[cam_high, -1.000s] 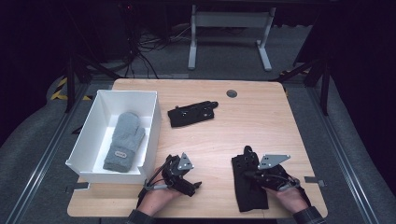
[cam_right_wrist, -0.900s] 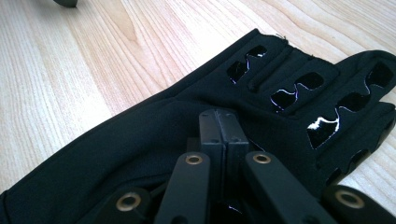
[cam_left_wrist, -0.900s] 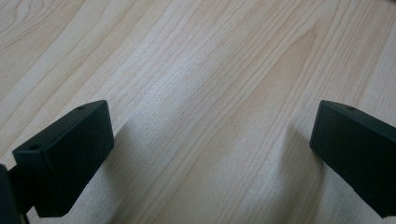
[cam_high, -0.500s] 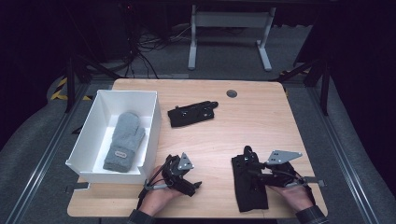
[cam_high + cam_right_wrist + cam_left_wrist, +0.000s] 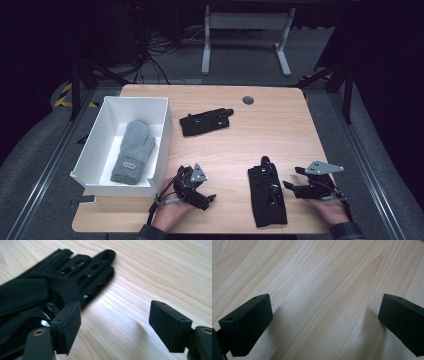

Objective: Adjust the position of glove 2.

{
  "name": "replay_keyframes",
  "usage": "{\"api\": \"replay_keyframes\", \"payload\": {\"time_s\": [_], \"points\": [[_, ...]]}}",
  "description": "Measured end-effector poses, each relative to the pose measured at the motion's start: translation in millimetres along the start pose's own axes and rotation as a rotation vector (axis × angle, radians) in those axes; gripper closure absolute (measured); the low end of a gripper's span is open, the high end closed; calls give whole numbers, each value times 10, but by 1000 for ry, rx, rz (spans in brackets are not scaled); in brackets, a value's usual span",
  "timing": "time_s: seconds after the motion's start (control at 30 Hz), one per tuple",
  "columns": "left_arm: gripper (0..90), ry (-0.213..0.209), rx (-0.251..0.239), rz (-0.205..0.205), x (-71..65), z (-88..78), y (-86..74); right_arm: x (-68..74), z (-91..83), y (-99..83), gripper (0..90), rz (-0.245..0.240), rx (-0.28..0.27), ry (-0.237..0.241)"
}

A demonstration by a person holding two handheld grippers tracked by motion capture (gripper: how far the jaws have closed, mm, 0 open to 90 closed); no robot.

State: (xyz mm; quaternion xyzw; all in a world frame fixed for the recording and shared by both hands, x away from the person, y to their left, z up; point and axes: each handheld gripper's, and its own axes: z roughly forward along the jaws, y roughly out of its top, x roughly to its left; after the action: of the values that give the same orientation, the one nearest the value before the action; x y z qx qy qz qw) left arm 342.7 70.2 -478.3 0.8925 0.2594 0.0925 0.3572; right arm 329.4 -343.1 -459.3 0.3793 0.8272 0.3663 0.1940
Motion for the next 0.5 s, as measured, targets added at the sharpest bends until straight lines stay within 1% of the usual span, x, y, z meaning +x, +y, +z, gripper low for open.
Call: {"api": "replay_keyframes", "payload": {"time_s": [0.1,0.17,0.2,0.27,0.37,0.43,0.47,0.5], "points": [[0,0,-1,-1,3,5,4,-40,2,-47,226,3,9,-20],[0,1,0,-3,3,5,6,-57,34,-77,199,7,27,-28],[0,2,4,-2,5,3,10,-57,34,-77,199,7,27,-28],[7,7,9,-12,4,0,25,-68,46,-82,180,21,24,-19],[77,15,18,-26,19,-17,55,-80,51,-86,155,34,30,-15],[110,9,18,-44,42,-23,82,-80,52,-87,154,33,30,-15],[160,1,15,-52,53,-29,105,-80,52,-87,153,32,30,-15],[198,3,13,-62,65,-26,140,-80,52,-87,152,32,30,-15]]}}
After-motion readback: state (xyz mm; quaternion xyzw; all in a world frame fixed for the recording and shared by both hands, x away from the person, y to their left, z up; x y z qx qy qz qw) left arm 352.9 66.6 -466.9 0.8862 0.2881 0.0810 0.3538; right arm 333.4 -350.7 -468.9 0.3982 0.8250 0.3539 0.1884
